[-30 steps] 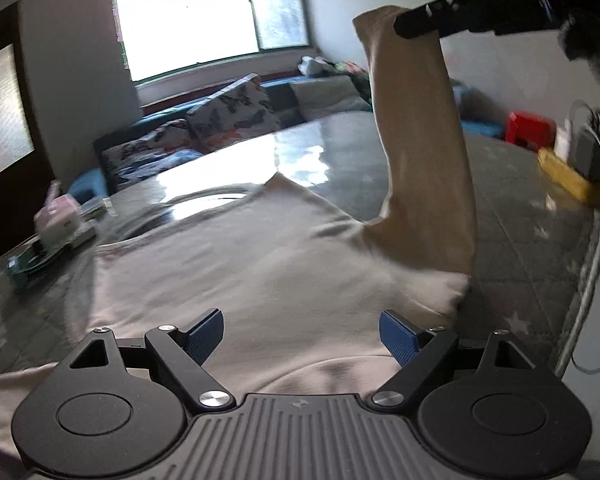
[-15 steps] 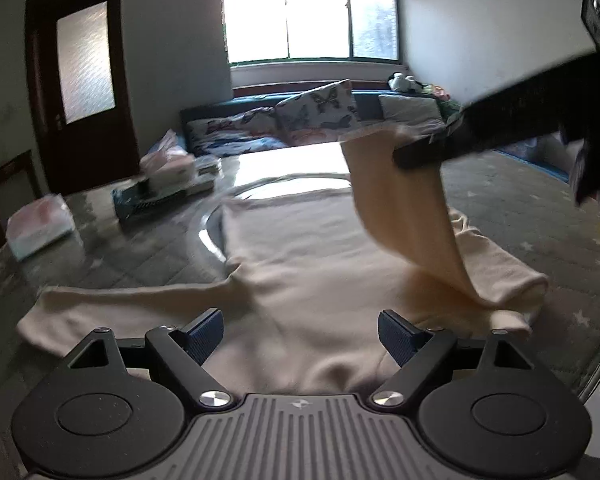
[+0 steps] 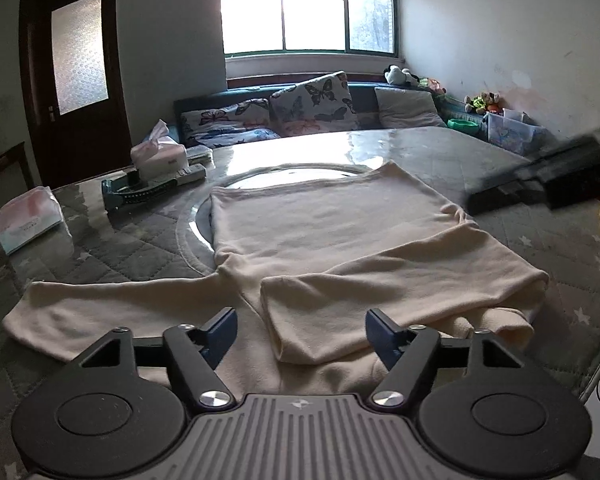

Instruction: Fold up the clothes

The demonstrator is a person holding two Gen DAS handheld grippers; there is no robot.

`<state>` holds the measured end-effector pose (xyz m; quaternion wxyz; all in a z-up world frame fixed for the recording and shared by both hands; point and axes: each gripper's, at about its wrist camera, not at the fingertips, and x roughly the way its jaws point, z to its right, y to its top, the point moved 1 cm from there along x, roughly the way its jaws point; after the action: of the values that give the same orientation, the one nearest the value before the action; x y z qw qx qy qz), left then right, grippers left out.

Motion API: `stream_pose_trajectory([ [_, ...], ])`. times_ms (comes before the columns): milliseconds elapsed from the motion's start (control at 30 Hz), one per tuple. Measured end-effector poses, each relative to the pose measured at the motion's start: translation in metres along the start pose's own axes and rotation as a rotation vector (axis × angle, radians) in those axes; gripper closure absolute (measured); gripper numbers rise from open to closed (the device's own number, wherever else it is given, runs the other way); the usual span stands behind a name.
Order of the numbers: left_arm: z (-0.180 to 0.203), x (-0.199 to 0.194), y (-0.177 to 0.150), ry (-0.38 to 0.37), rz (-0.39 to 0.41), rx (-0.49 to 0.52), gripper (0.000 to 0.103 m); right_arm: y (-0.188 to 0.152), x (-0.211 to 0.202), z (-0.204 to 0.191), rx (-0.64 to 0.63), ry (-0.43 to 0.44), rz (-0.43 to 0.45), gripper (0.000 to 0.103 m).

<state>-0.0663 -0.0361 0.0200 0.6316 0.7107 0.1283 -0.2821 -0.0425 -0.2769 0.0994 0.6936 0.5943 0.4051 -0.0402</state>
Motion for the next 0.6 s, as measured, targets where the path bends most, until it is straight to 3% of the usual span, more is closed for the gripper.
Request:
stream_pose_trajectory([
  [200,-0.002,0.013,-0.002,0.007,-0.044,-0.010,0.056,-0.040,0.001,0.032,0.006,-0.075,-0.126,0.068],
  [400,-0.002,0.016,-0.002,0.025,-0.053,0.007,0.082,-0.051,0.006,0.050,0.044,-0.080,-0.147,0.071],
  [600,-0.004,0.017,0.003,0.023,-0.069,-0.004,0.081,-0.027,0.020,0.056,0.016,-0.050,-0.066,0.070],
])
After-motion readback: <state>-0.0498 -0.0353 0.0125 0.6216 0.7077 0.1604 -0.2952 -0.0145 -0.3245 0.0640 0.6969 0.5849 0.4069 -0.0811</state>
